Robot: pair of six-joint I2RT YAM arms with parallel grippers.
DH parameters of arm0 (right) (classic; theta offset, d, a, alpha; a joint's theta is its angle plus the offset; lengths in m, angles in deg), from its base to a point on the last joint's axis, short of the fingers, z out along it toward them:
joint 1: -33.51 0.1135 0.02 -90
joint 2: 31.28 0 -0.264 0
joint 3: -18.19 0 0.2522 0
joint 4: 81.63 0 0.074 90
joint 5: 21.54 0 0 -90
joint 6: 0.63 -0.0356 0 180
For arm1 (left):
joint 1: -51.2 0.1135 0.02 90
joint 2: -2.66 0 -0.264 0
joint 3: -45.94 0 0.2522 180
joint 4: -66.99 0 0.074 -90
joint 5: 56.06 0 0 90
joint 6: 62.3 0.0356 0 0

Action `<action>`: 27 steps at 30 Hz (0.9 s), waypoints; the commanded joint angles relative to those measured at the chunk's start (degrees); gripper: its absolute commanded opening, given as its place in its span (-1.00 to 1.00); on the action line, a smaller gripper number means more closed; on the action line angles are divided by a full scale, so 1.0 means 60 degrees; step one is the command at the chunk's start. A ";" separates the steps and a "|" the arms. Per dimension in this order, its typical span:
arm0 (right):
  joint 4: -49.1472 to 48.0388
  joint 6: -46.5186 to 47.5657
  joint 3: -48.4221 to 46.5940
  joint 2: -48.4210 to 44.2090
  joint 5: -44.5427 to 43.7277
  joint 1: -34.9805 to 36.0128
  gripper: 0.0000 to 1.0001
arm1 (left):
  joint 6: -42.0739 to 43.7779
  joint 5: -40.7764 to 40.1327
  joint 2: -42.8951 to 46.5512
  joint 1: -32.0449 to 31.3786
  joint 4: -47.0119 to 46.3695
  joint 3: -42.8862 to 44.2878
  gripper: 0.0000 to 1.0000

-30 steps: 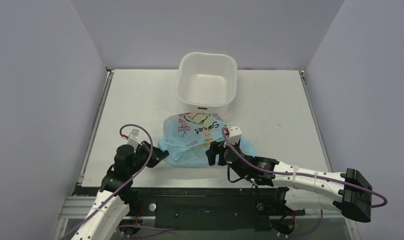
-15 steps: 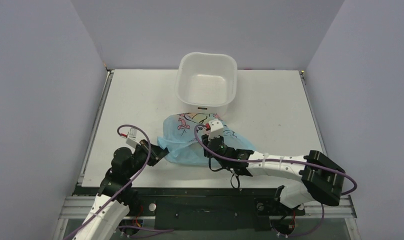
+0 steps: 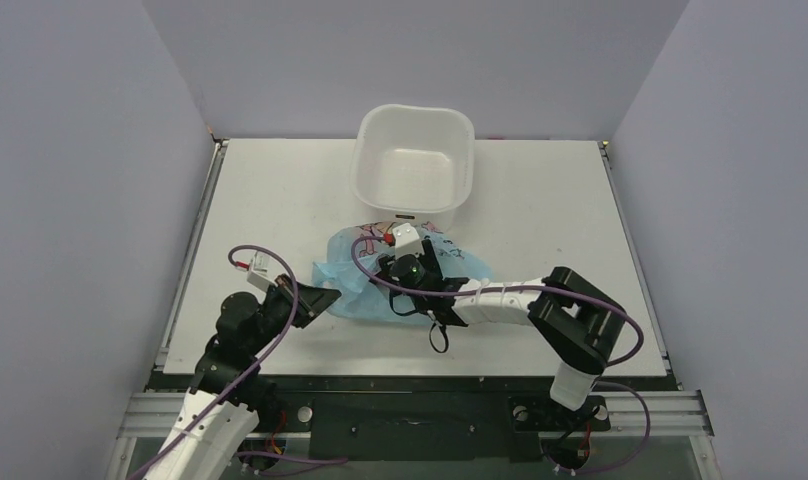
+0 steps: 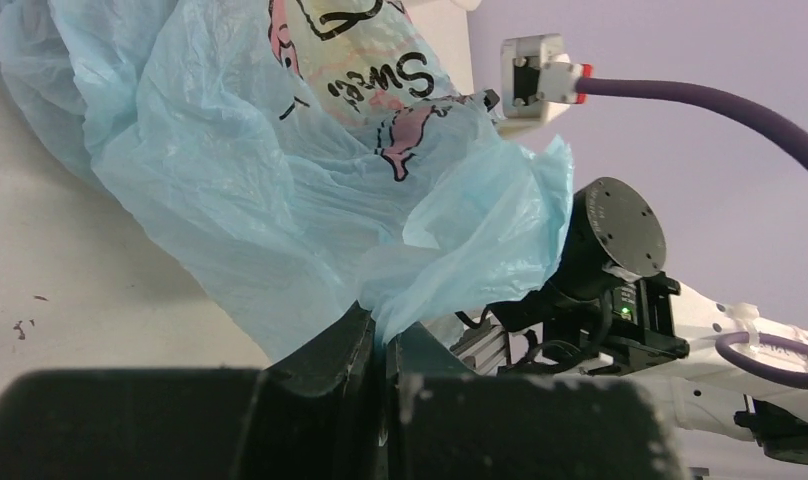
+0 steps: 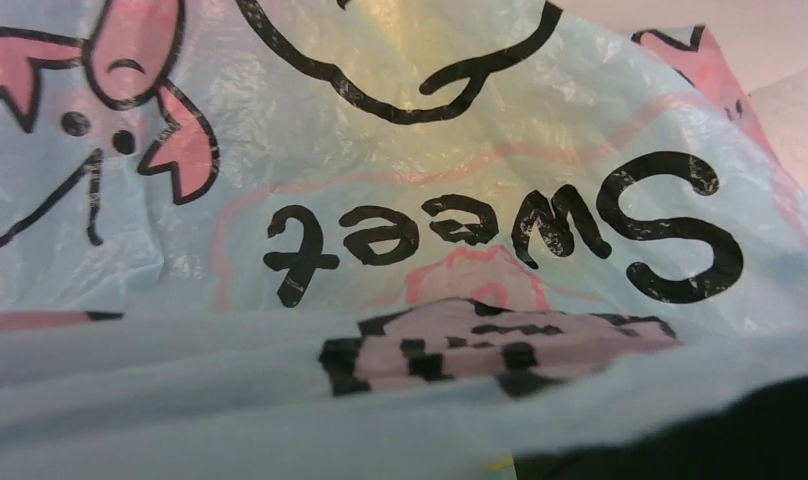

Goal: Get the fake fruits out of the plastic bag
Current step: Take out the fake fruit from the plastic bag.

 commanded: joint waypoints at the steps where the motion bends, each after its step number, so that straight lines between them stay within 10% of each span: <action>1: -0.0117 0.0439 -0.0395 0.0583 -0.0376 -0.0135 0.32 | 0.0363 -0.0090 0.0021 -0.0048 0.0265 0.0427 -1.00; 8: 0.0018 -0.0017 -0.0312 0.1220 -0.0369 -0.0100 0.34 | 0.0506 -0.0147 0.0194 -0.0049 0.0620 0.0231 -1.00; 27: -0.0839 -0.0681 0.0928 -0.1877 0.3138 0.0722 -0.83 | -0.0159 -0.0722 0.0641 -0.0035 0.1024 -0.1002 -1.00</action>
